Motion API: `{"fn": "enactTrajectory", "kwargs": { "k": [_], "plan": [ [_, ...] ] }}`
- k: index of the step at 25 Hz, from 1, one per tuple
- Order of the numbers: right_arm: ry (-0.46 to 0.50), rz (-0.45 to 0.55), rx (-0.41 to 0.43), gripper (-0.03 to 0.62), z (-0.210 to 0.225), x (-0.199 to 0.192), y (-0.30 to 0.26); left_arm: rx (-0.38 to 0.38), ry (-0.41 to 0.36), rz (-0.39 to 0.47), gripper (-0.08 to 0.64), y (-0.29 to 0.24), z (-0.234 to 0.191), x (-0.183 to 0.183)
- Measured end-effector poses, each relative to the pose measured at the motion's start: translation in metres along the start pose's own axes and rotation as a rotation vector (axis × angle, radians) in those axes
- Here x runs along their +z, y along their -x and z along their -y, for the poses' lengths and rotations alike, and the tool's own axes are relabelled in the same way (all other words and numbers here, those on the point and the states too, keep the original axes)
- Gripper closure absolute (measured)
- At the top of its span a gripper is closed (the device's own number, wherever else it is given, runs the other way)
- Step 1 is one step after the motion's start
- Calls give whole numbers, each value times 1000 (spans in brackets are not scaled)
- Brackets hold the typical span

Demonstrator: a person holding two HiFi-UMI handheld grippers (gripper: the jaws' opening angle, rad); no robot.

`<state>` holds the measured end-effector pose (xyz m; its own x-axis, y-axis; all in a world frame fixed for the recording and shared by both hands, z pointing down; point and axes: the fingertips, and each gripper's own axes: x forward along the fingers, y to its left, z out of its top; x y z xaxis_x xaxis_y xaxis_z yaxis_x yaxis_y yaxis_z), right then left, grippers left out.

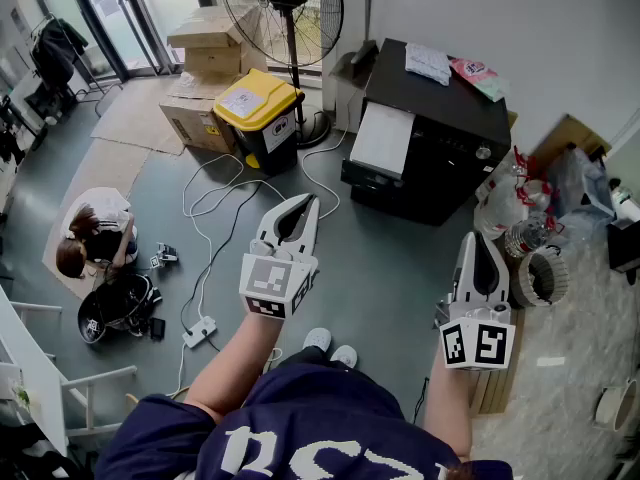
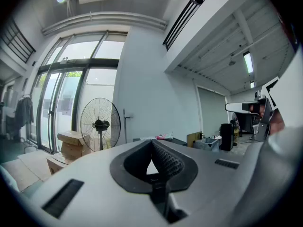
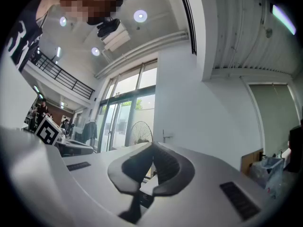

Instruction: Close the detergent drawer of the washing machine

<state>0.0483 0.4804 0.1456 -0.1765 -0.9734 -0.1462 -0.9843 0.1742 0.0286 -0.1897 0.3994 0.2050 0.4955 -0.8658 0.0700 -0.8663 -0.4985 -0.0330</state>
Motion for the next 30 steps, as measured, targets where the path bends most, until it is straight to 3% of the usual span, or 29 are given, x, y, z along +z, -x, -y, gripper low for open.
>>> {"fn": "enactTrajectory", "kwargs": {
  "k": [11,19,30],
  "plan": [
    [-93,38,12,577,27,8,13,17,-9,-12,540,-2,18,-2],
    [-82,22,45,577,35,-6,13,27,-12,-17,540,-9,29,-9],
    [-67,7,55,577,33,-26,-52,3,-6,-22,540,-72,-4,-20]
  ]
}}
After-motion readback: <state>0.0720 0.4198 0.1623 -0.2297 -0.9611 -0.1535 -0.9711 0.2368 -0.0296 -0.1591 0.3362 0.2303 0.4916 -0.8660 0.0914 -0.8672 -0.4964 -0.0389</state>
